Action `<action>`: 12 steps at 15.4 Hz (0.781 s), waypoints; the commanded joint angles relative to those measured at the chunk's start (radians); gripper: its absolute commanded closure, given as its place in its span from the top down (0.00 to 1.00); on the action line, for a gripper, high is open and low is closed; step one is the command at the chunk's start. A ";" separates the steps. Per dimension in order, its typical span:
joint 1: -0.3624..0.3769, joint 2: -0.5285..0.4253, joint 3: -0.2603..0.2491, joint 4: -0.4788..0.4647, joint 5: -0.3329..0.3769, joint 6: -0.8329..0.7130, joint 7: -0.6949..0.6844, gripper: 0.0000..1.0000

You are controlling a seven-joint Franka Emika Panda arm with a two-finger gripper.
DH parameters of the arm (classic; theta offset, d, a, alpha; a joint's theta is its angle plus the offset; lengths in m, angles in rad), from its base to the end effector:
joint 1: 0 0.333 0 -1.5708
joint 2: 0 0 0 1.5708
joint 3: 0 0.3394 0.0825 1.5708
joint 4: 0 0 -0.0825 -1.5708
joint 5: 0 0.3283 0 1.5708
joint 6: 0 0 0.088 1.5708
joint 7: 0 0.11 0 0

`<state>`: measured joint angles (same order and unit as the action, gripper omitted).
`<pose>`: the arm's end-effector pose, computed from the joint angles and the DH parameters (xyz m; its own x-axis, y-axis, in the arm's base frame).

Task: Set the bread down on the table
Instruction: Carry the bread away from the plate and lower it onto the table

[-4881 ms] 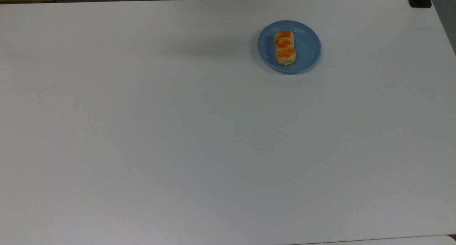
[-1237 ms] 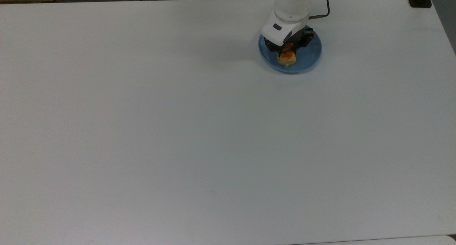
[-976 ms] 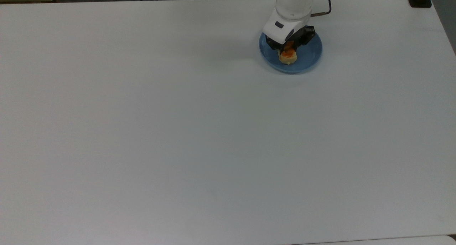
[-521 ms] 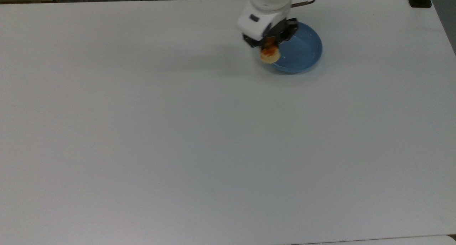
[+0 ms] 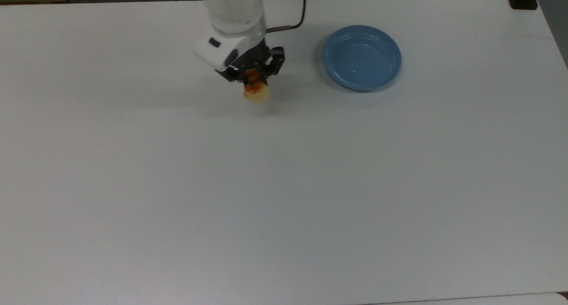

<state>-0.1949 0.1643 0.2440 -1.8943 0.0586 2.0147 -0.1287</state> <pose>0.5476 0.0237 0.4623 0.9883 0.1499 -0.0287 0.1466 -0.9846 -0.0958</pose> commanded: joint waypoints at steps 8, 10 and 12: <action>-0.052 0.190 -0.046 0.018 -0.132 0.174 -0.054 0.39; -0.057 0.193 -0.049 0.020 -0.135 0.174 -0.052 0.55; -0.060 0.190 -0.049 0.032 -0.135 0.170 -0.042 0.79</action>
<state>-0.2492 0.3514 0.1998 -1.8835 -0.0600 2.1848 -0.1690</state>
